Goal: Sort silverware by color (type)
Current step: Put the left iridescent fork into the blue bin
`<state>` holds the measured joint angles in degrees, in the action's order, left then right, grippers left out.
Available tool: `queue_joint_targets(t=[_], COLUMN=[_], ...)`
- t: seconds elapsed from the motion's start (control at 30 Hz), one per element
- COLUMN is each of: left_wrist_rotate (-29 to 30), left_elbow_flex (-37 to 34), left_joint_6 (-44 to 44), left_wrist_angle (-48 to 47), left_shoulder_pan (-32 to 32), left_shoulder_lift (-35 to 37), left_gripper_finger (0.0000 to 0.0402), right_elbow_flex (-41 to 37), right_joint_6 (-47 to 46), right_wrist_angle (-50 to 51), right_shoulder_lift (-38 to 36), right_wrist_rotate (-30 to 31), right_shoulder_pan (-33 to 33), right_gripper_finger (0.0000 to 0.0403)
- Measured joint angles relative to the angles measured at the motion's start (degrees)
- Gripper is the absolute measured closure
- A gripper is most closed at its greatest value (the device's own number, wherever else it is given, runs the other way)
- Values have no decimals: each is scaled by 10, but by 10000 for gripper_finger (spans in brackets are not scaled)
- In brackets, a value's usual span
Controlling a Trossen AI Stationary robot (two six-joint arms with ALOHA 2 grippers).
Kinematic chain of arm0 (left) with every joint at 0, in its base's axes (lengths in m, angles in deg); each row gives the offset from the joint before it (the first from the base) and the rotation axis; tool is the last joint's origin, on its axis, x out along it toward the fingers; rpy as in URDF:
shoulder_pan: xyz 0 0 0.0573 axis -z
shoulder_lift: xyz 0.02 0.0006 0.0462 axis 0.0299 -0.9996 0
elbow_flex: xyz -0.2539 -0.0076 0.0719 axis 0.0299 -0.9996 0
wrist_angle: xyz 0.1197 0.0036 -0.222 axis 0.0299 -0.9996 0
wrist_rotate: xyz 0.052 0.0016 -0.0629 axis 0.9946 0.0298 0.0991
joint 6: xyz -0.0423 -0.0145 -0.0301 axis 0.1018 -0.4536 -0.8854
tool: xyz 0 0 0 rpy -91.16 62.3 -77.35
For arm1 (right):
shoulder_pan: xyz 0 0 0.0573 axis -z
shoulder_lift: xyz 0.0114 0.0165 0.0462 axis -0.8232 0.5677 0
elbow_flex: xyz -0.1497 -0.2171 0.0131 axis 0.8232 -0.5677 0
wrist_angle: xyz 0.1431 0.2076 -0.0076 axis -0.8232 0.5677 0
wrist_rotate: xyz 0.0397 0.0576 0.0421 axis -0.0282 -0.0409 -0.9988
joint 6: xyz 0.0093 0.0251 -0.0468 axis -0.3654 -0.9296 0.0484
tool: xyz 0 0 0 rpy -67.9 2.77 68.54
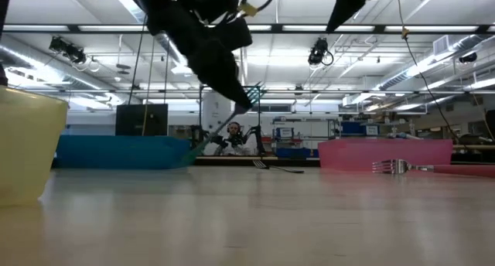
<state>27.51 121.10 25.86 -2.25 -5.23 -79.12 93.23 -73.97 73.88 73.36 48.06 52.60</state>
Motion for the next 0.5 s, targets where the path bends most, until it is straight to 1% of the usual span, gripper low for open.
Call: queue_joint_targets(t=[0.17, 0.33, 0.43, 0.5], left_wrist_rotate=[0, 1, 4, 23], left_elbow_flex=[-1, -1, -1, 0], left_joint_6=[16, 34, 61, 84], left_wrist_angle=[85, 162, 161, 124], left_shoulder_pan=[-18, -23, -24, -30], left_shoulder_lift=[0, 1, 1, 12], left_gripper_finger=[400, 400, 400, 400], right_elbow_flex=[0, 0, 0, 0], right_joint_6=[-50, -80, -91, -100], right_wrist_angle=[40, 44, 45, 46], right_shoulder_lift=[0, 0, 0, 0], right_wrist_rotate=[-22, -47, -56, -62], right_shoulder_pan=[0, 0, 0, 0], right_gripper_finger=[300, 300, 300, 300])
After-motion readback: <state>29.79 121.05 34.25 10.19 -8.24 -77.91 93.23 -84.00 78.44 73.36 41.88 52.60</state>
